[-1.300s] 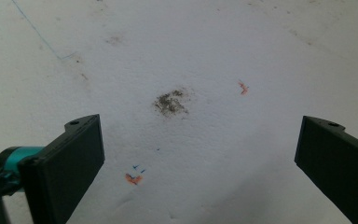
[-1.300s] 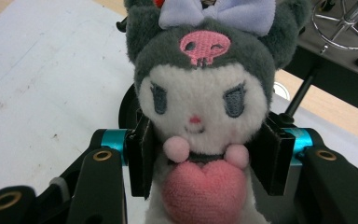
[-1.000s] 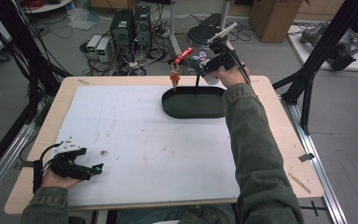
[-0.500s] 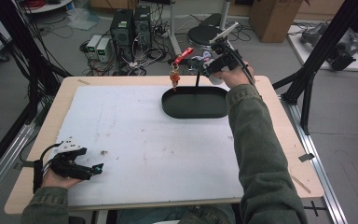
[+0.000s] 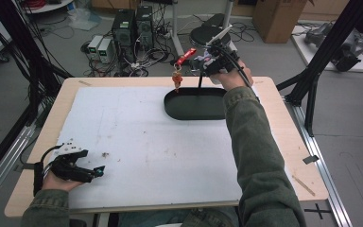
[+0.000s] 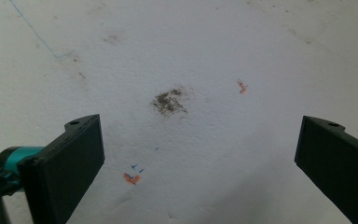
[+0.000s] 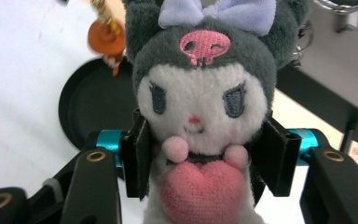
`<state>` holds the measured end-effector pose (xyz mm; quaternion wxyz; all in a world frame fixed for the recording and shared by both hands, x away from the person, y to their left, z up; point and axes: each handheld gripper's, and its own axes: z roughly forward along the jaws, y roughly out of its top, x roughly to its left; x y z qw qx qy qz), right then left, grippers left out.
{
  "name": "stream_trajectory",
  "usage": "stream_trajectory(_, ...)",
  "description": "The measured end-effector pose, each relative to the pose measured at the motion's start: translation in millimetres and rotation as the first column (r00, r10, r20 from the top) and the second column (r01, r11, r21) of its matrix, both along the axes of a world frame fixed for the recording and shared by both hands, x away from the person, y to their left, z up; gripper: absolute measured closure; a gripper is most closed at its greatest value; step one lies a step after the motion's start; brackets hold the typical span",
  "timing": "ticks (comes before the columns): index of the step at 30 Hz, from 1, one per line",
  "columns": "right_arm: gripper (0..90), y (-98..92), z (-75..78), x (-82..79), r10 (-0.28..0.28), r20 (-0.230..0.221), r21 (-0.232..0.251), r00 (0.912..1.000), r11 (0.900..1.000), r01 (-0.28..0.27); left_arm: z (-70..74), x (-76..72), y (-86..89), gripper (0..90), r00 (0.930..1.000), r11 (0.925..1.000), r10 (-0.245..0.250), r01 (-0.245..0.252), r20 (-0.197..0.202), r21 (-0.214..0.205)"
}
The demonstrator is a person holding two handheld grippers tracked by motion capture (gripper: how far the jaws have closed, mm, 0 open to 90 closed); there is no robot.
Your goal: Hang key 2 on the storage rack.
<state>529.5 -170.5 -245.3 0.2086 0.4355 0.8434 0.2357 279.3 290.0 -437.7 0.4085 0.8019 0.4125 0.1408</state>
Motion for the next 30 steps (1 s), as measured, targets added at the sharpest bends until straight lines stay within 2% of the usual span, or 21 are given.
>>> stream_trajectory(2,41.8,-0.7,-0.3,2.0,-0.026,0.013,0.015,0.9996,0.9996,0.026,-0.1,-0.2,-0.5,1.8,1.0,1.0,0.0,0.0,-0.002,-0.005)
stream_trajectory(3,39.8,-0.2,-1.1,2.2,-0.043,0.0,0.021,0.9991,0.9989,0.043,0.0,-0.3,-0.4,1.8,1.0,1.0,-0.001,0.001,-0.002,-0.005)
stream_trajectory(5,34.1,-0.7,-2.6,4.0,-0.04,0.015,0.001,0.9991,0.9992,0.04,0.3,-0.2,0.1,1.8,1.0,1.0,-0.002,0.002,-0.001,-0.001)
stream_trajectory(9,12.8,2.5,-5.9,3.5,-0.051,0.01,-0.022,0.9987,0.9985,0.051,0.2,-0.4,-0.2,1.8,1.0,1.0,-0.002,0.002,-0.002,-0.002)
stream_trajectory(10,10.7,2.1,-5.8,2.6,-0.054,0.013,-0.022,0.9984,0.9983,0.054,0.3,-0.5,-0.2,1.8,1.0,1.0,-0.001,0.001,0.0,-0.001)
stream_trajectory(13,10.0,-0.9,-1.3,-1.4,-0.055,0.024,0.021,0.9982,0.9983,0.055,0.5,-0.4,-0.1,1.8,1.0,1.0,-0.001,0.001,-0.001,-0.002)
stream_trajectory(16,8.8,-5.1,3.5,-5.2,-0.055,0.036,0.04,0.9978,0.9978,0.054,0.6,-0.4,-0.1,1.8,1.0,1.0,-0.002,0.002,-0.001,-0.001)
stream_trajectory(17,6.6,-6.9,4.8,-6.9,-0.058,0.035,0.053,0.9977,0.997,0.056,0.5,-0.5,-0.2,1.8,1.0,1.0,0.001,-0.001,0.002,-0.005)
stream_trajectory(18,0.7,-10.8,4.6,-7.9,-0.048,0.062,0.064,0.9969,0.9969,0.044,0.6,-0.5,-0.1,1.8,1.0,1.0,0.0,0.0,0.002,-0.005)
stream_trajectory(19,0.6,-12.9,4.6,-9.5,-0.049,0.069,0.074,0.9964,0.9963,0.043,0.6,-0.7,-0.2,1.8,1.0,1.0,0.002,-0.002,0.004,-0.007)
stream_trajectory(22,0.5,-21.8,0.5,-15.3,-0.027,0.083,0.128,0.9961,0.9916,0.017,0.9,-0.6,0.4,1.8,1.0,1.0,-0.001,0.001,0.004,-0.006)
stream_trajectory(26,0.5,-31.5,-8.5,-23.2,-0.005,0.103,0.153,0.9947,0.9882,-0.01,1.1,-0.9,0.3,1.8,1.0,1.0,0.001,-0.001,0.006,-0.005)
stream_trajectory(30,0.5,-39.9,-14.4,-32.1,0.014,0.102,0.173,0.9947,0.9844,-0.032,1.1,-0.8,0.4,1.8,1.0,1.0,0.002,-0.002,0.006,-0.005)
